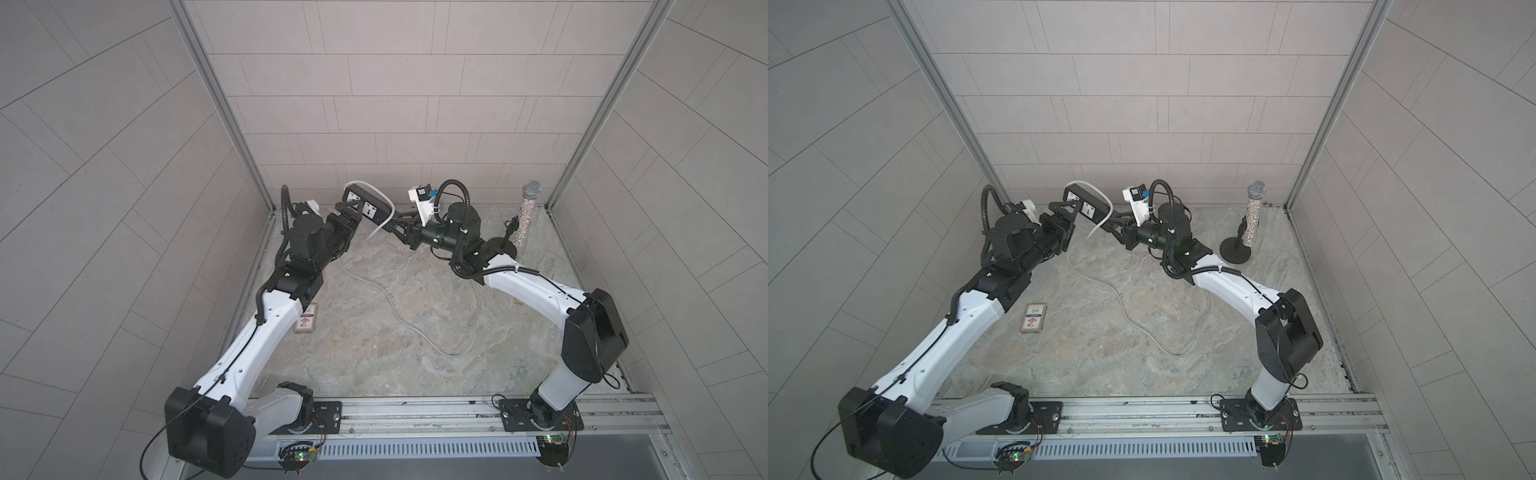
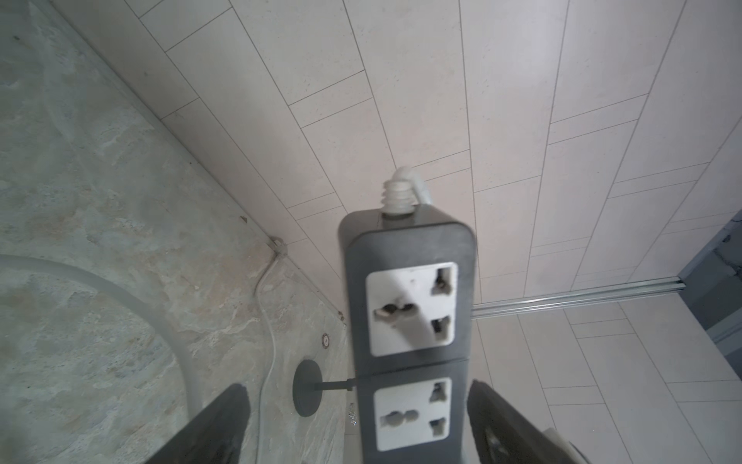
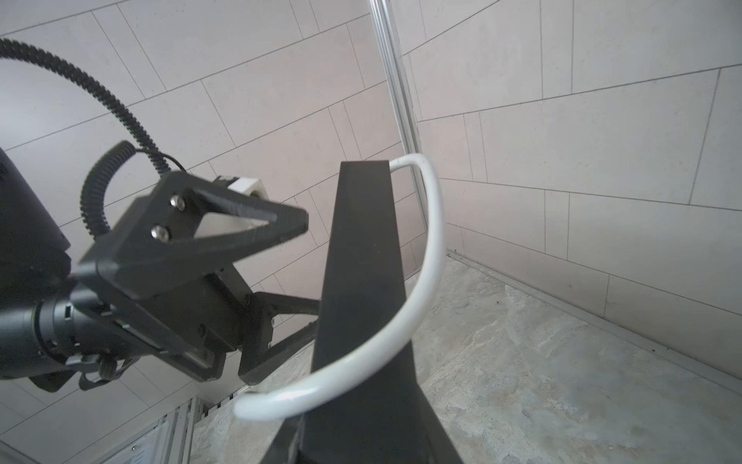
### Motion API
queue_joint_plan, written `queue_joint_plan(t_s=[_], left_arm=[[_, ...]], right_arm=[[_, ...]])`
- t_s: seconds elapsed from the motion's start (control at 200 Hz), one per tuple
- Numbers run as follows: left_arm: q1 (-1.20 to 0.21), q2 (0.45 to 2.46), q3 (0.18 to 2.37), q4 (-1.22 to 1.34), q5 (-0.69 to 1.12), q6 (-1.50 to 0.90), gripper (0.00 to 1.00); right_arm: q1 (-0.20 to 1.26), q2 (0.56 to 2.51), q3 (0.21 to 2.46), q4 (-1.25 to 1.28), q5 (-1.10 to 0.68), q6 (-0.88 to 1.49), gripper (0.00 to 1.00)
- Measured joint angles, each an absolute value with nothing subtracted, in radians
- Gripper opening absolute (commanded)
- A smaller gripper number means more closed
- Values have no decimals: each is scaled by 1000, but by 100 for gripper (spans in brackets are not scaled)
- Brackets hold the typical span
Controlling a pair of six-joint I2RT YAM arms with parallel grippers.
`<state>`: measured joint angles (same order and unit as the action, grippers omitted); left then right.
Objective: Unwrap the cord wrapped around the power strip
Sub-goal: Adjust the power strip.
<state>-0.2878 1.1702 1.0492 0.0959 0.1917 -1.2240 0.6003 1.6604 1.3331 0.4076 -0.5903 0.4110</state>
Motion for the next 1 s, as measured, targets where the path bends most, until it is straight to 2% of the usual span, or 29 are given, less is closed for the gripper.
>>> queue_joint_plan(t_s=[0.15,0.275,0.445,0.52,0.61,0.715,0.826,0.936,1.001], left_arm=[[-288,1193,1050,138,210,-1236,90],[-288,1217,1050,98,214,-1244,81],[-288,1229,1050,62,217,-1268,63],[-288,1228,1050,60,218,-1268,65],[-288,1228,1049,52,216,-1271,76],[-288,1225,1048,47,212,-1274,81],[-288,1214,1048,47,198,-1274,81],[-287,1200,1042,43,186,-1273,71],[-287,1197,1033,44,184,-1282,69]], right_arm=[[627,1660,1329,361,-589,372,0],[653,1657,1329,335,-580,346,0],[680,1643,1329,311,-563,334,0],[688,1638,1329,300,-547,329,0],[694,1638,1329,284,-525,325,0],[694,1638,1329,268,-498,319,0],[694,1638,1330,250,-471,313,0],[694,1638,1334,245,-455,310,0],[694,1638,1340,238,-450,310,0]])
